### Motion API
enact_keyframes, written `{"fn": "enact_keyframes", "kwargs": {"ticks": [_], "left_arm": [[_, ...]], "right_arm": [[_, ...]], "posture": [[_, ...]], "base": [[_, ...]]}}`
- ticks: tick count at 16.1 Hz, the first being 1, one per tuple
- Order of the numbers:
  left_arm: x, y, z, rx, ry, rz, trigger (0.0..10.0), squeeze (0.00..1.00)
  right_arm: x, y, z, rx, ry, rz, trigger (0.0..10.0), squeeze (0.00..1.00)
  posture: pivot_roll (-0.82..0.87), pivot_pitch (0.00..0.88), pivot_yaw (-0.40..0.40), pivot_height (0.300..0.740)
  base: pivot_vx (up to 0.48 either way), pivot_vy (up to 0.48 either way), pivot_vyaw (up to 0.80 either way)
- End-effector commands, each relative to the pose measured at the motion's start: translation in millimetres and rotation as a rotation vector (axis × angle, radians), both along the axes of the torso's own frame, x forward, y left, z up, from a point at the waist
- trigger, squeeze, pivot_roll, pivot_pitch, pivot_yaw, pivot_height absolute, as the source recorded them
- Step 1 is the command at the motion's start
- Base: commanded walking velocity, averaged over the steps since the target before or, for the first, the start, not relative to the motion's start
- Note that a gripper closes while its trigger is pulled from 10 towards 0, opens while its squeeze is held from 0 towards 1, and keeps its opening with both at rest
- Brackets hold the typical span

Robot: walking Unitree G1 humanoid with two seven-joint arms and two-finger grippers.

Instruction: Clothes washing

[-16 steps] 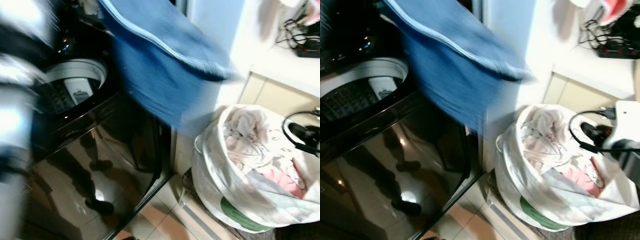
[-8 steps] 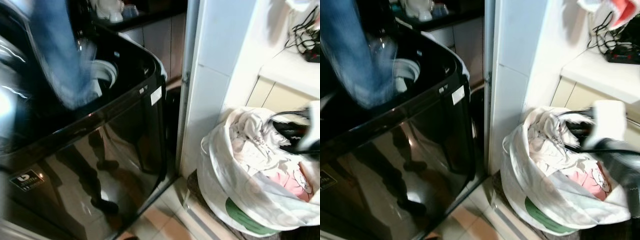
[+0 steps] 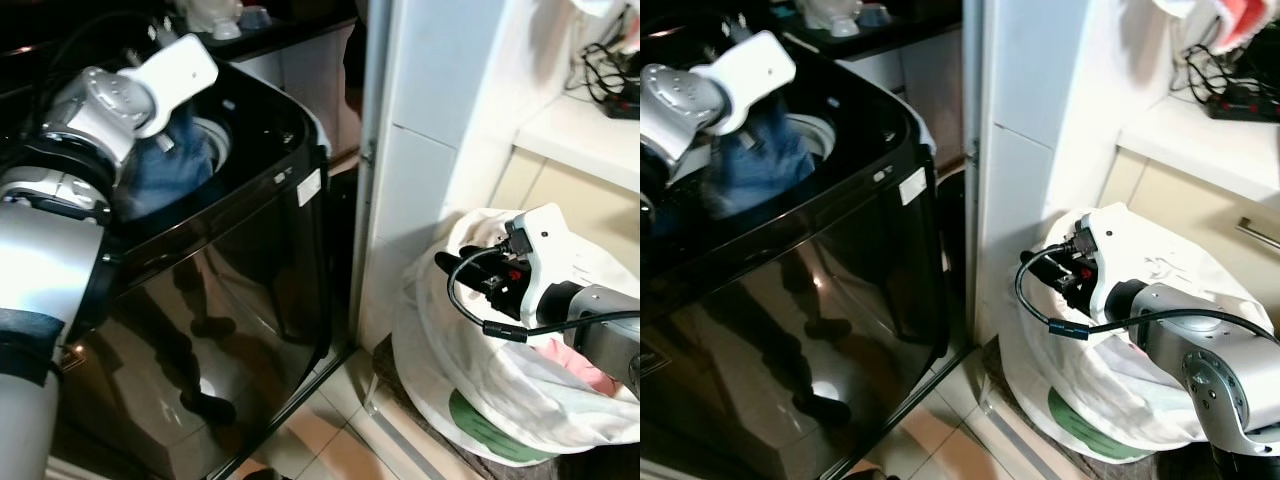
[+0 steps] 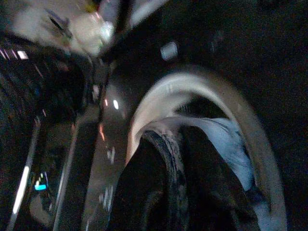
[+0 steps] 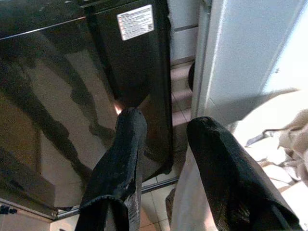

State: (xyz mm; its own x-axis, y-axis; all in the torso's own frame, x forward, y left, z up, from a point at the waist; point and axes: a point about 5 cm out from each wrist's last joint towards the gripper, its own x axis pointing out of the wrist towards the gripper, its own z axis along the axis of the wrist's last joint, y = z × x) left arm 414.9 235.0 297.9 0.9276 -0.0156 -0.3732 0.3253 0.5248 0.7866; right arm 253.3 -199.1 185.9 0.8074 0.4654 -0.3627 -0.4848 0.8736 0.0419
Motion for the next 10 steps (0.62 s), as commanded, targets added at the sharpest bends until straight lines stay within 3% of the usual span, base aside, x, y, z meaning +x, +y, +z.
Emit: {"fn": "enact_keyframes", "kwargs": {"ticks": [1, 4, 6, 7, 8, 9, 10], "left_arm": [[-2.1, 3.8, 9.7, 0.025, 0.025, -0.004, 10.0, 1.00], [-4.6, 8.5, 9.8, -0.013, 0.059, 0.002, 10.0, 1.00], [-3.6, 9.2, 14.9, -0.005, -0.002, 0.014, 10.0, 1.00], [-1.8, 0.5, 19.0, -0.075, -0.040, -0.037, 10.0, 0.00], [-0.2, -11.5, 22.3, -0.172, -0.060, -0.103, 10.0, 0.00], [1.5, -33.6, 26.5, -0.349, -0.078, -0.227, 10.0, 0.00], [1.2, -53.4, 27.1, -0.484, -0.072, -0.349, 10.0, 0.00]], "right_arm": [[-0.9, -0.8, 0.7, -0.019, 0.002, 0.007, 10.0, 0.00], [4.7, -6.1, -1.3, -0.033, 0.010, -0.031, 10.0, 0.00], [16.3, -20.8, -5.0, -0.048, 0.009, -0.190, 10.0, 0.00], [23.6, -34.7, -8.5, -0.081, 0.001, -0.308, 10.0, 0.00], [27.8, -44.2, -11.9, -0.095, 0.002, -0.382, 10.0, 0.00], [33.8, -58.1, -18.0, -0.108, 0.001, -0.481, 10.0, 0.62], [38.5, -68.3, -23.2, -0.103, -0.005, -0.546, 10.0, 1.00]], "posture": [[-0.08, 0.000, 0.070, 0.740], [-0.07, 0.000, 0.065, 0.740], [-0.07, 0.000, 0.064, 0.740], [-0.07, 0.000, 0.072, 0.740], [-0.07, 0.000, 0.074, 0.740], [-0.07, 0.000, 0.081, 0.740], [-0.08, 0.000, 0.087, 0.740]], "base": [[0.000, 0.000, 0.00], [0.000, 0.000, 0.00], [0.000, 0.000, 0.00], [0.000, 0.000, 0.00], [0.000, 0.000, 0.00], [0.000, 0.000, 0.00], [0.000, 0.000, 0.00]]}}
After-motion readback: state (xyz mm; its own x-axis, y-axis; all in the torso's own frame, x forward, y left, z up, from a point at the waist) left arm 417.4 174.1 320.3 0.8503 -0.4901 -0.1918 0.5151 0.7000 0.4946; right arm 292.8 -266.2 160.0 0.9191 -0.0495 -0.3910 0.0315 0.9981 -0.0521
